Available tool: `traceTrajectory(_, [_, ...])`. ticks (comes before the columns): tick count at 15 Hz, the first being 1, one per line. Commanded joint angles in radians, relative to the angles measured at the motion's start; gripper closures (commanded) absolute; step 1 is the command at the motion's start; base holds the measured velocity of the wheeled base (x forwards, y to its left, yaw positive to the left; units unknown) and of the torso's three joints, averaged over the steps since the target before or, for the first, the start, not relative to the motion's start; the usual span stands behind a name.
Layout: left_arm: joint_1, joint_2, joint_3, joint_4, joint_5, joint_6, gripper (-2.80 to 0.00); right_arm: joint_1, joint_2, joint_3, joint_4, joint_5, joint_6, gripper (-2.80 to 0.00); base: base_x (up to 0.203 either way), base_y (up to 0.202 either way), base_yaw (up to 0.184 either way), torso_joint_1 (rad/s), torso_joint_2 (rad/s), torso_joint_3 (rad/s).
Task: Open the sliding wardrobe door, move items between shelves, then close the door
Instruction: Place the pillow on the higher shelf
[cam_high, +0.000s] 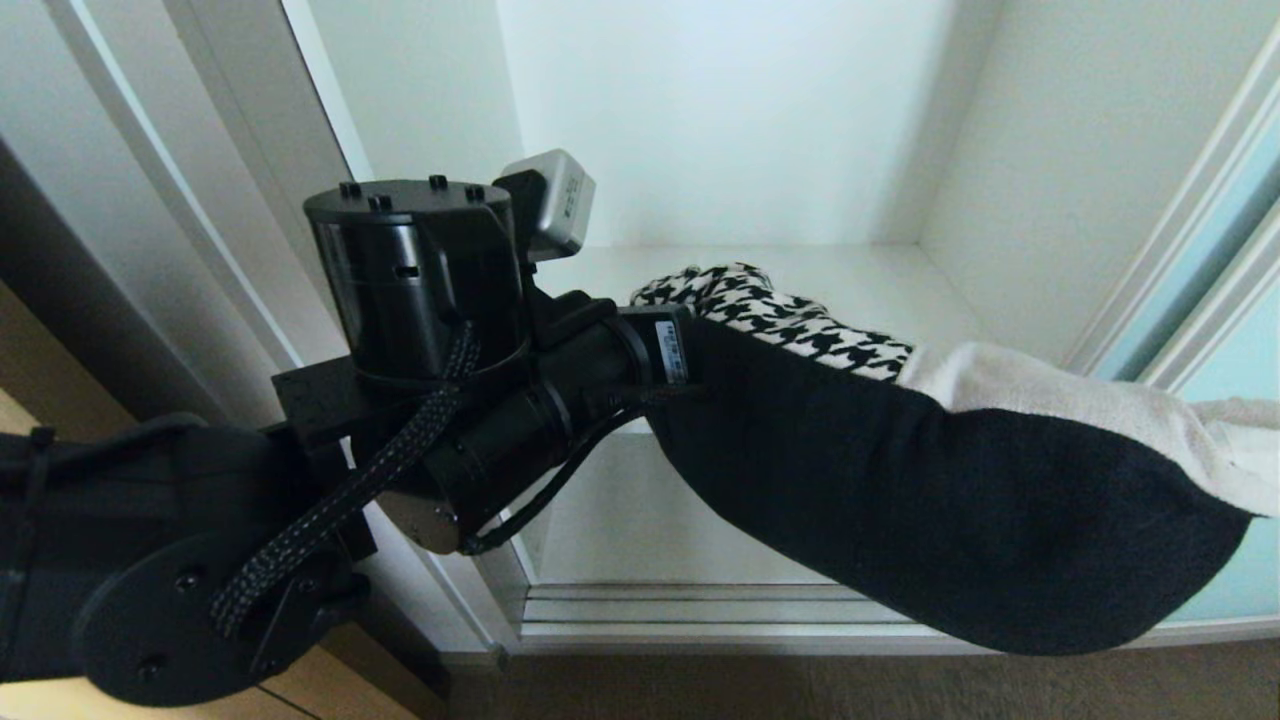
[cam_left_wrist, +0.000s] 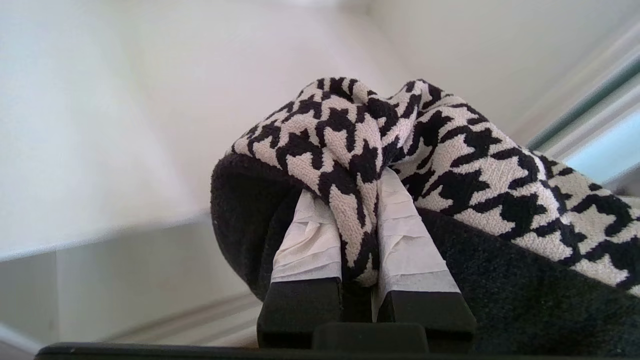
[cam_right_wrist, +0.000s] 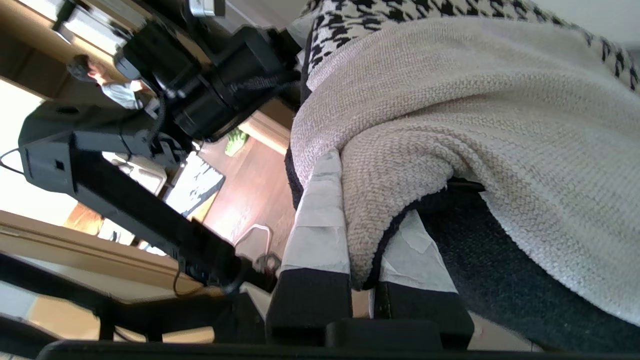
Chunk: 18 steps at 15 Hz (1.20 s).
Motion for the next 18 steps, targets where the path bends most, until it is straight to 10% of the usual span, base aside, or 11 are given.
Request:
traceTrajectory(1, [0.020,0.004,-0.010,-0.004,0.001,-0.005,0.00,0.000,0.056,-0.043,0.002,0.002,0.004,0.00,0.000,0.000,0.000,0.000,0.00,0.000])
traceTrajectory(18, [0.178,0.137,-0.597,0.291,0.007,0.005,0.00,-0.010,0.497,-0.624,0.004,-0.037,-0.002,0.00,0.000,0.000,0.000,0.000,0.00,0.000])
